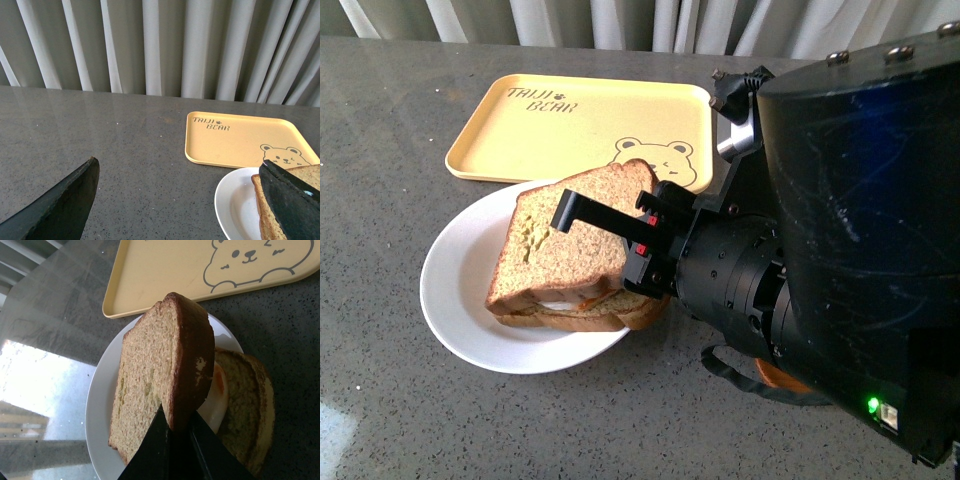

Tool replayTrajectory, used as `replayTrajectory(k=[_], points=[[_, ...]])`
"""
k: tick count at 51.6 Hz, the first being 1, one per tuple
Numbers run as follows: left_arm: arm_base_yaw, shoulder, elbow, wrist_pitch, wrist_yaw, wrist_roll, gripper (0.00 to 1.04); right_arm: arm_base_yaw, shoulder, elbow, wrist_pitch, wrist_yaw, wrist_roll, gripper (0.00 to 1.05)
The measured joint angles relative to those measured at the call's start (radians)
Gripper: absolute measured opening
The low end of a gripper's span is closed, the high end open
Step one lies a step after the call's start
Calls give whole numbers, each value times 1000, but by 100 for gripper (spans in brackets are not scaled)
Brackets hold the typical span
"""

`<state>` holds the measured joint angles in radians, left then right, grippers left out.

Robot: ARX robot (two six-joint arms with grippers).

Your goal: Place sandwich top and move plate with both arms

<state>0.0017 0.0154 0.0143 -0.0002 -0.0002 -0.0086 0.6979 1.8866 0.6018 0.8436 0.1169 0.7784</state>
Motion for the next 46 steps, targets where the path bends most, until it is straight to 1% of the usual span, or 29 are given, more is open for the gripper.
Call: replayTrajectory(k=[9, 11, 14, 18, 20, 21, 23, 28, 33, 35, 36, 37, 38, 42, 46], points=[[0, 0, 0, 0, 0, 0, 96, 11, 11, -9, 1, 26, 15, 3], [0, 0, 0, 0, 0, 0, 96, 11, 11, -10, 1, 28, 15, 10], [0, 0, 0, 0, 0, 0, 96, 11, 11, -17, 1, 34, 15, 25], [0, 0, 0, 0, 0, 0, 96, 11, 11, -24, 1, 37, 15, 36], [0, 0, 0, 0, 0, 0, 96, 11, 11, -30, 0, 37, 15, 43], [0, 0, 0, 0, 0, 0, 96, 11, 10, -31, 0, 37, 15, 44], [0, 0, 0, 0, 0, 0, 96, 11, 7, -39, -2, 37, 16, 53], [0, 0, 0, 0, 0, 0, 96, 7, -18, -56, -14, 40, 16, 71], [0, 0, 0, 0, 0, 0, 96, -5, -53, -69, -26, 40, 18, 83], [0, 0, 0, 0, 0, 0, 96, -15, -77, -74, -35, 41, 17, 90], [0, 0, 0, 0, 0, 0, 96, -18, -84, -75, -37, 41, 16, 91], [0, 0, 0, 0, 0, 0, 96, -26, -104, -78, -45, 42, 12, 96], [0, 0, 0, 0, 0, 0, 96, -33, -119, -80, -51, 42, 9, 97], [0, 0, 0, 0, 0, 0, 96, -60, -177, -89, -81, 39, -19, 95], [0, 0, 0, 0, 0, 0, 96, -89, -237, -97, -113, 29, -49, 96]])
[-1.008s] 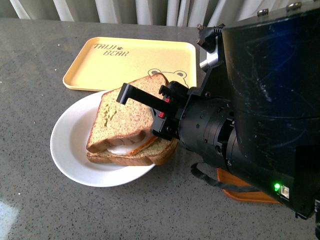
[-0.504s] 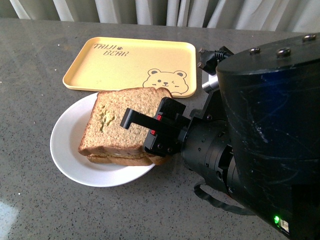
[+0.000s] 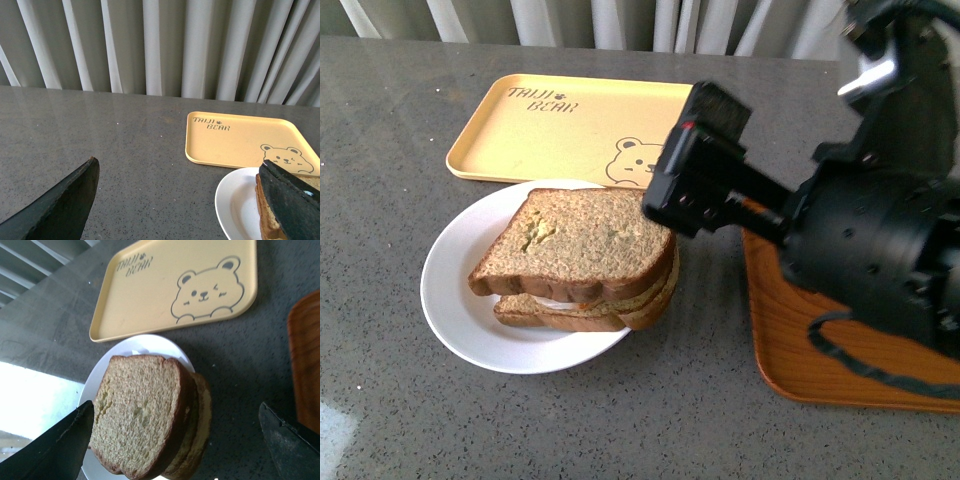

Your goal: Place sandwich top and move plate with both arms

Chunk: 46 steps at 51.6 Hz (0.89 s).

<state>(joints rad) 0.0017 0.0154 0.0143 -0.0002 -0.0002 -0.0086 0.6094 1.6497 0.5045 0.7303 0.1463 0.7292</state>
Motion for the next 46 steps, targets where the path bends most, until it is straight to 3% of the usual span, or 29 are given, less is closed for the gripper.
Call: replayTrajectory(k=[7, 8, 11, 16, 26, 37, 46], points=[[0, 0, 0, 0, 0, 0, 96, -56, -174, -42, -66, -18, -136, 96], [0, 0, 0, 0, 0, 0, 96, -55, -188, -55, -47, 4, -167, 94], [0, 0, 0, 0, 0, 0, 96, -58, -218, -121, 153, 212, -343, 84], [0, 0, 0, 0, 0, 0, 96, -100, -239, -219, 364, 321, -523, 70], [0, 0, 0, 0, 0, 0, 96, -224, -410, -364, 345, 222, -689, 37], [0, 0, 0, 0, 0, 0, 96, -333, -609, -436, 218, 119, -713, 1], [0, 0, 0, 0, 0, 0, 96, -398, -752, -468, 111, 57, -723, 2]])
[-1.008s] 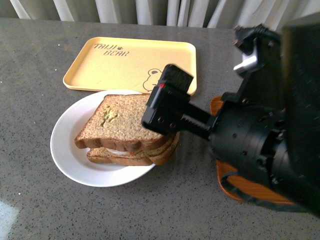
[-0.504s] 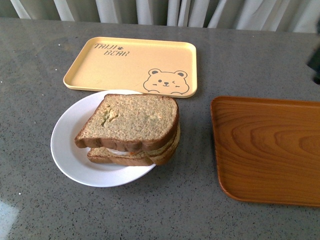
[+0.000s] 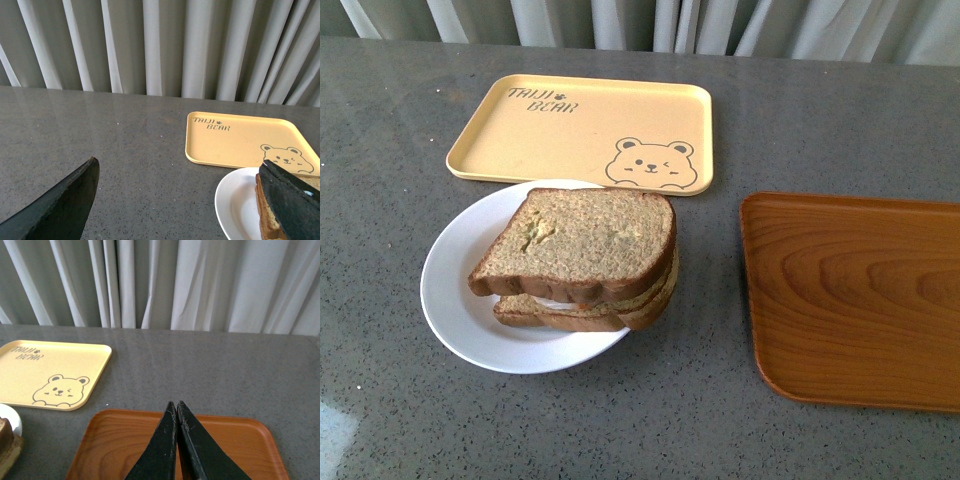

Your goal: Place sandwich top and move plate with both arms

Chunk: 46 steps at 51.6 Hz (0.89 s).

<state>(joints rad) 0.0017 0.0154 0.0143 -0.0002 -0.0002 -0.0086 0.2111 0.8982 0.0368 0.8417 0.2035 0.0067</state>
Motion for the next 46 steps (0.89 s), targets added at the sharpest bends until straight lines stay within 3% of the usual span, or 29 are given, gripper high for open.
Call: replayTrajectory(k=[18, 21, 24, 46], points=[[0, 0, 0, 0, 0, 0, 96, -100, -281, -15, -241, -98, -1, 2], [0, 0, 0, 0, 0, 0, 96, -165, -340, -15, -296, -187, -1, 2], [0, 0, 0, 0, 0, 0, 96, -199, -379, -16, -331, -192, -1, 2], [0, 0, 0, 0, 0, 0, 96, -208, -581, -16, -524, -201, -1, 2]])
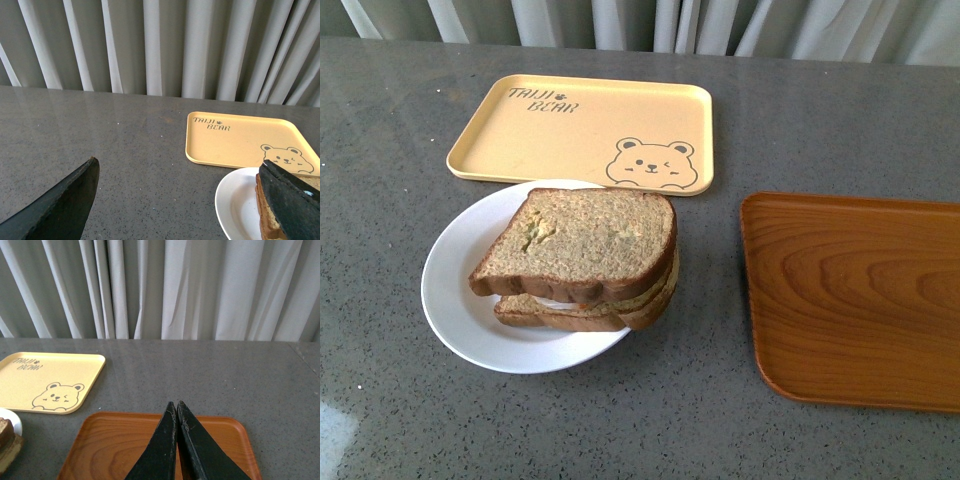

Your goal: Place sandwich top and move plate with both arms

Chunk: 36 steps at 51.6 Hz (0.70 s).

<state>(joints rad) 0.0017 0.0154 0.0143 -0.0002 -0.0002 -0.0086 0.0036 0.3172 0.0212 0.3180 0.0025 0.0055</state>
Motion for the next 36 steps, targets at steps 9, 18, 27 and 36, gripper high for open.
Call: replayTrajectory(k=[9, 18, 27, 36], points=[[0, 0, 0, 0, 0, 0, 96, 0, -62, 0, -62, 0, 0, 2], [0, 0, 0, 0, 0, 0, 96, 0, -121, 0, -122, 0, 0, 2], [0, 0, 0, 0, 0, 0, 96, 0, -246, 1, -282, -3, 0, 2], [0, 0, 0, 0, 0, 0, 96, 0, -309, 1, -315, -1, 0, 2]])
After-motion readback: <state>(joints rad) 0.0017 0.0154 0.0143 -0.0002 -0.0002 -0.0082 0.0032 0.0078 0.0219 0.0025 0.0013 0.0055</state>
